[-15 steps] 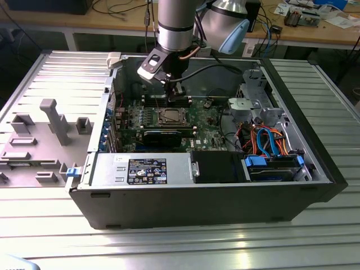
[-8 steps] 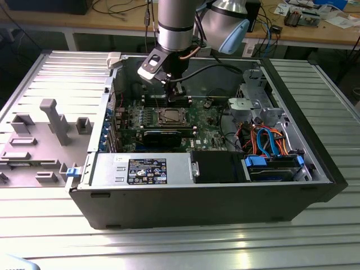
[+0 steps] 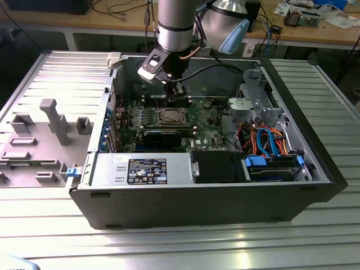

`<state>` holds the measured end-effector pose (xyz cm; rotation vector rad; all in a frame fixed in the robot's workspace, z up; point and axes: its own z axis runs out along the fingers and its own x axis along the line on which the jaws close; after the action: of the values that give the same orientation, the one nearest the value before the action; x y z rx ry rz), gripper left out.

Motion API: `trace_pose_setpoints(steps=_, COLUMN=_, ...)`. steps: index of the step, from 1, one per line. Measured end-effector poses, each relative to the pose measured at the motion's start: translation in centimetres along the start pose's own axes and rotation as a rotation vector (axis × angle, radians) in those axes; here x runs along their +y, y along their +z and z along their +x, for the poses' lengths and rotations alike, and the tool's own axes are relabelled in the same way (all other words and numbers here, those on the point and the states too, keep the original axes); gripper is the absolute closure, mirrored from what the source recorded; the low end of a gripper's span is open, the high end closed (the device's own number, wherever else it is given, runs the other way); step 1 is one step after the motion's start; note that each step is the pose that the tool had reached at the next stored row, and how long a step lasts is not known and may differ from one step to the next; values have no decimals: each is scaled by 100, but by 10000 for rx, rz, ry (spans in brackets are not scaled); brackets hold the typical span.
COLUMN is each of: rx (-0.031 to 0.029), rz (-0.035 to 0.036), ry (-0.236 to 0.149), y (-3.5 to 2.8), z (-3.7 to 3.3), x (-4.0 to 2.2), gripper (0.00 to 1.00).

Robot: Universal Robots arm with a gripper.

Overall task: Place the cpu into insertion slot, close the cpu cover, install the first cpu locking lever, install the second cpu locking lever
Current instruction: 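Install the first cpu locking lever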

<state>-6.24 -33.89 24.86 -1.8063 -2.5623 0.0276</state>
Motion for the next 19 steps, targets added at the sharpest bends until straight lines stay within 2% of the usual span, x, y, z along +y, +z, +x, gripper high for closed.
trace_pose_setpoints(steps=19, rx=-4, rz=-1, ry=-221, y=0, z=0, x=0, gripper=89)
